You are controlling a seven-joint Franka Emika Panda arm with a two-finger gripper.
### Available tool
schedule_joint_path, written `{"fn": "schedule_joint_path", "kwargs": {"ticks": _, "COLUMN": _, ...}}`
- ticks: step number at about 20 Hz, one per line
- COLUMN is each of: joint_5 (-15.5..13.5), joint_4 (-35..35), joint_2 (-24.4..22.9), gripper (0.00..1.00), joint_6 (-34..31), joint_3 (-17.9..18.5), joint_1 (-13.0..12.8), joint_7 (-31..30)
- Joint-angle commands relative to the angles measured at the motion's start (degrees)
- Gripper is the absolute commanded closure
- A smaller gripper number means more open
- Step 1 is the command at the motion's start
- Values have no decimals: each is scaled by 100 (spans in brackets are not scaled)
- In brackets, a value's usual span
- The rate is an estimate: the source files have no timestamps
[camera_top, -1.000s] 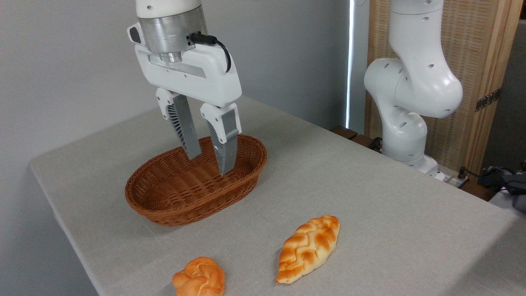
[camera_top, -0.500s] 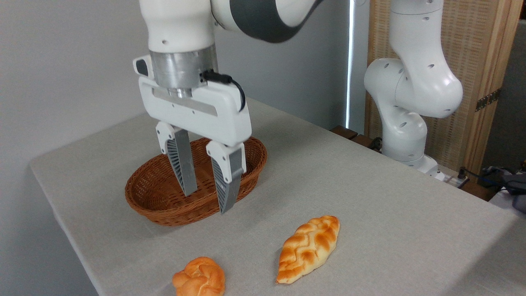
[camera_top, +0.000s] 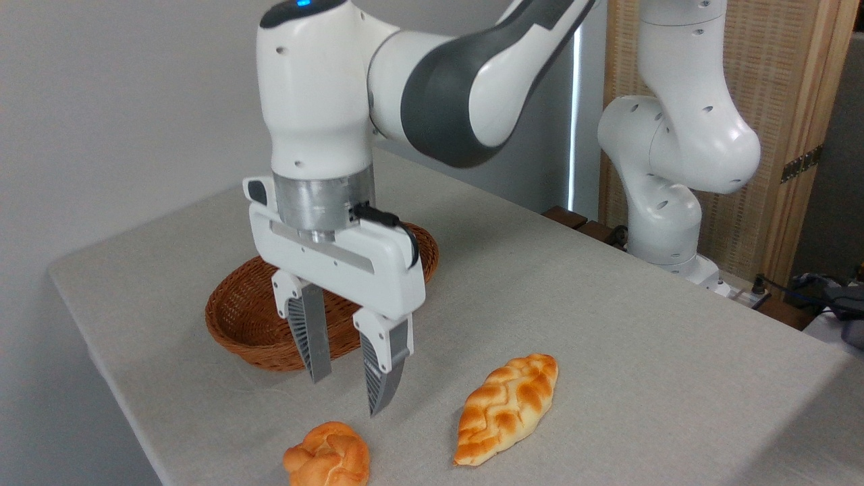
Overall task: Put bread into the basket
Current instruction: 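Move the open gripper from above the basket down toward the round orange bun, then lower the gripper around the round bun and close on it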
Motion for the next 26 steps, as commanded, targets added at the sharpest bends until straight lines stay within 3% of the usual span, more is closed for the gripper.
{"fn": "schedule_joint_path", "kwargs": {"ticks": 1, "joint_5": 16, "joint_4": -48, "joint_2": 133, "gripper": 0, "joint_6": 248, "joint_3": 16, "joint_1": 55, "joint_7": -65}}
{"fn": "schedule_joint_path", "kwargs": {"ticks": 6, "joint_5": 25, "joint_4": -48, "joint_2": 397, "gripper": 0, "joint_6": 722, "joint_3": 16, "joint_1": 196, "joint_7": -48}}
{"fn": "schedule_joint_path", "kwargs": {"ticks": 21, "joint_5": -72, "joint_4": -21, "joint_2": 450, "gripper": 0, "joint_6": 837, "joint_3": -63, "joint_1": 170, "joint_7": -188}}
{"fn": "schedule_joint_path", "kwargs": {"ticks": 24, "joint_5": -343, "joint_4": -21, "joint_2": 485, "gripper": 0, "joint_6": 889, "joint_3": -72, "joint_1": 161, "joint_7": -180}}
{"fn": "schedule_joint_path", "kwargs": {"ticks": 26, "joint_5": -327, "joint_4": -30, "joint_2": 511, "gripper": 0, "joint_6": 995, "joint_3": -72, "joint_1": 135, "joint_7": -171}}
